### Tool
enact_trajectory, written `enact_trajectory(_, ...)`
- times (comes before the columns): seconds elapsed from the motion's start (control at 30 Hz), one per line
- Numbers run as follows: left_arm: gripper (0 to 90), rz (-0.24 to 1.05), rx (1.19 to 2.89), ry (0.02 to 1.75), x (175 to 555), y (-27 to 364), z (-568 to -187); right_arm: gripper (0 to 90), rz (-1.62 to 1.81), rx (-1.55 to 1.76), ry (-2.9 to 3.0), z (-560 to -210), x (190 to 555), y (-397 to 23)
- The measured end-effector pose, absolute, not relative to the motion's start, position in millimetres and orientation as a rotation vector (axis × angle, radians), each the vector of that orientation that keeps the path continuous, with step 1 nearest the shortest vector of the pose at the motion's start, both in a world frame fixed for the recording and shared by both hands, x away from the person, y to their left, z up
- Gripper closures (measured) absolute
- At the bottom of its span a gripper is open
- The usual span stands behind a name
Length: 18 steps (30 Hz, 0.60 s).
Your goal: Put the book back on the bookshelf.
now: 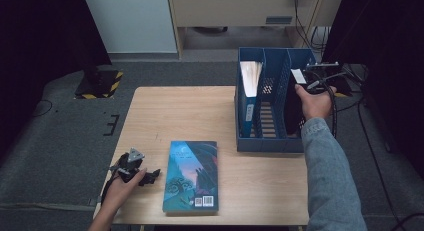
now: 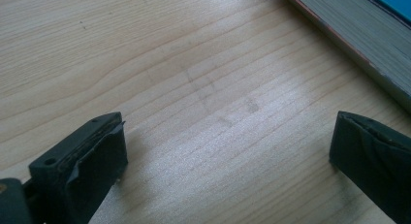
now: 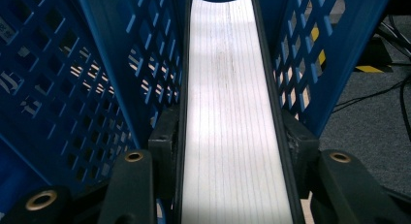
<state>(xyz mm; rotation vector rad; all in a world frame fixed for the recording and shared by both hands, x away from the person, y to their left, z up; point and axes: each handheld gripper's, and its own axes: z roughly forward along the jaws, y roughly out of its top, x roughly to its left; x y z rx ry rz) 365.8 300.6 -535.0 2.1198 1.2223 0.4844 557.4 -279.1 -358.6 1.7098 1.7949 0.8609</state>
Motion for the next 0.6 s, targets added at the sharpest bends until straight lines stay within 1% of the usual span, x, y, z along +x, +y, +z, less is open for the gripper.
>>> enact_trajectory(0.23,0.0,0.484,2.120,1.222,366,300,-535,49.4,0.877,1.690,1.813,-360,556,-277)
enact_trajectory(0.47,0.0,0.482,2.122,1.220,366,300,-535,46.0,0.887,1.713,1.821,-355,546,-274)
enact_trajectory(0.6,0.0,0.482,2.124,1.217,366,300,-535,45.6,0.905,1.708,1.826,-352,539,-276)
